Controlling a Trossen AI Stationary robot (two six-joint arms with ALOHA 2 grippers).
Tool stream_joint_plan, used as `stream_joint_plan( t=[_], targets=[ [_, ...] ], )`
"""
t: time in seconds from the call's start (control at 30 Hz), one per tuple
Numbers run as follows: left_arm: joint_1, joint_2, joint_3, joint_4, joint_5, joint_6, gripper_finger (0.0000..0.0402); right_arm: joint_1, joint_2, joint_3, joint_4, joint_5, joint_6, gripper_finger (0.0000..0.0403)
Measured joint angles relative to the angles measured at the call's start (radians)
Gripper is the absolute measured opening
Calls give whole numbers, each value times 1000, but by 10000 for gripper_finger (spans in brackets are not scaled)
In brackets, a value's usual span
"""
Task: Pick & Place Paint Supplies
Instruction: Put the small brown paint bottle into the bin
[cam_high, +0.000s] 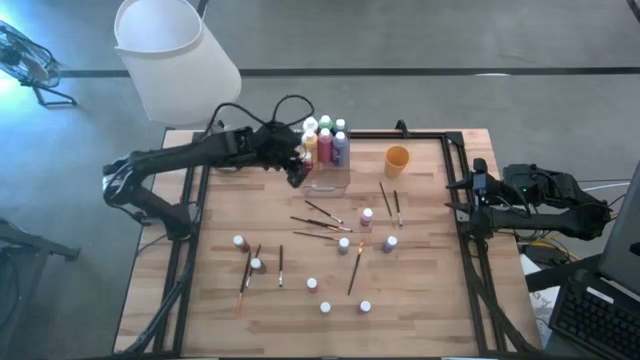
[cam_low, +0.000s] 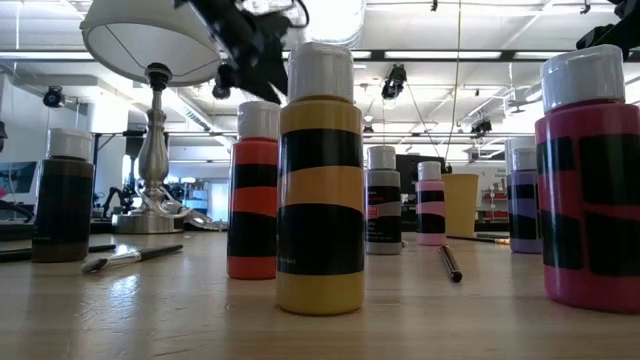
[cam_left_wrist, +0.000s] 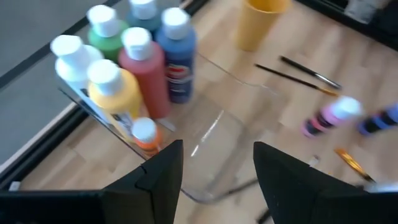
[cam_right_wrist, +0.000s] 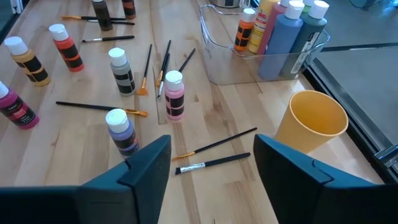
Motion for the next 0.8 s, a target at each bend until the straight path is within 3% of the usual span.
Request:
stream_joint_plan(
  t=[0.2,0.43,0.8],
  targets=[
    [-106,-89,0,-84,-30,-24,199,0,0,0,0,0,0,221],
    [-249,-162,-1,-220,-162,-103,199,0,0,0,0,0,0,243],
    [-453,-176,-2,-467,-285,-285,199,0,0,0,0,0,0,282]
  ],
)
